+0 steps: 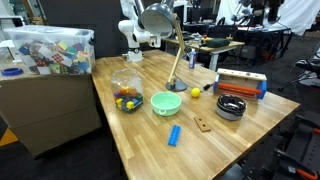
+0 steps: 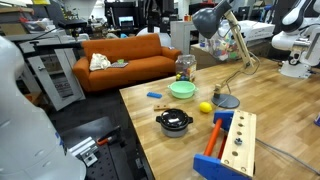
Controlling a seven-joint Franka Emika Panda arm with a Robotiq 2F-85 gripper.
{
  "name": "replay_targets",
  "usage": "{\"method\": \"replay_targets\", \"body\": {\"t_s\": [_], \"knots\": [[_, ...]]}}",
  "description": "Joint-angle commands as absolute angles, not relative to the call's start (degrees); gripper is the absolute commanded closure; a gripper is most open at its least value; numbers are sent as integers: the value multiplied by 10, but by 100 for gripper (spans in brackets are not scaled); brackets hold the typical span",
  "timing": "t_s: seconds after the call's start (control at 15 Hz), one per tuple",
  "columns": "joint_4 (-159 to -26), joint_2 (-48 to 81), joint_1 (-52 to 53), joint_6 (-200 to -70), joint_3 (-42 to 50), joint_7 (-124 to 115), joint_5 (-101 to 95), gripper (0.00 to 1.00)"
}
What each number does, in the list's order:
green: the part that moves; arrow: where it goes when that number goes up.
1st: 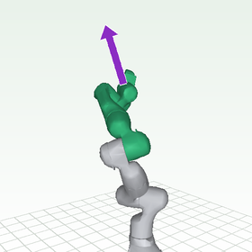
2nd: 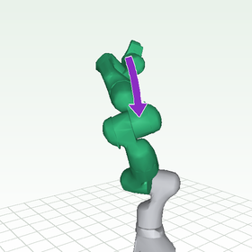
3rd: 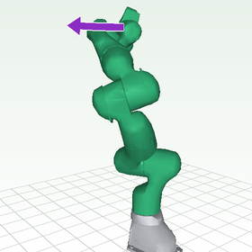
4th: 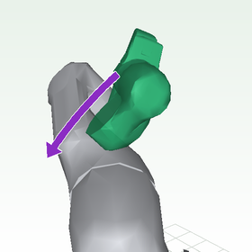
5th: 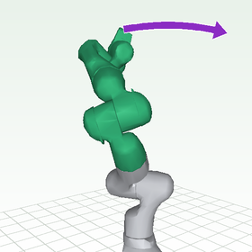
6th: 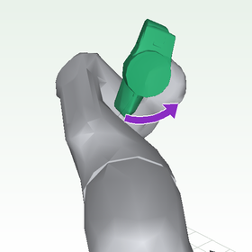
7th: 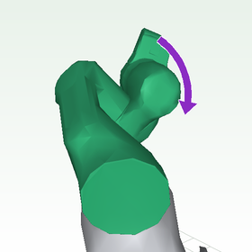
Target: Remove the lid from the pot.
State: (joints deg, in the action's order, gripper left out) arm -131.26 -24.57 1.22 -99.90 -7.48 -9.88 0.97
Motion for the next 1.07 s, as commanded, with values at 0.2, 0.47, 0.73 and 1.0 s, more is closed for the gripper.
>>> {"method": "replay_targets", "body": {"t_s": [0.2, 0.47, 0.73, 1.0], "knots": [[-1312, -246, 16, -1004, -70, -108, 5, 0], [-1332, -243, 14, -1064, -67, -120, 1, 0], [-1369, -211, 12, -1096, -55, -117, 15, 0], [-1385, -188, 14, -1099, -51, -115, 9, 0]]}}
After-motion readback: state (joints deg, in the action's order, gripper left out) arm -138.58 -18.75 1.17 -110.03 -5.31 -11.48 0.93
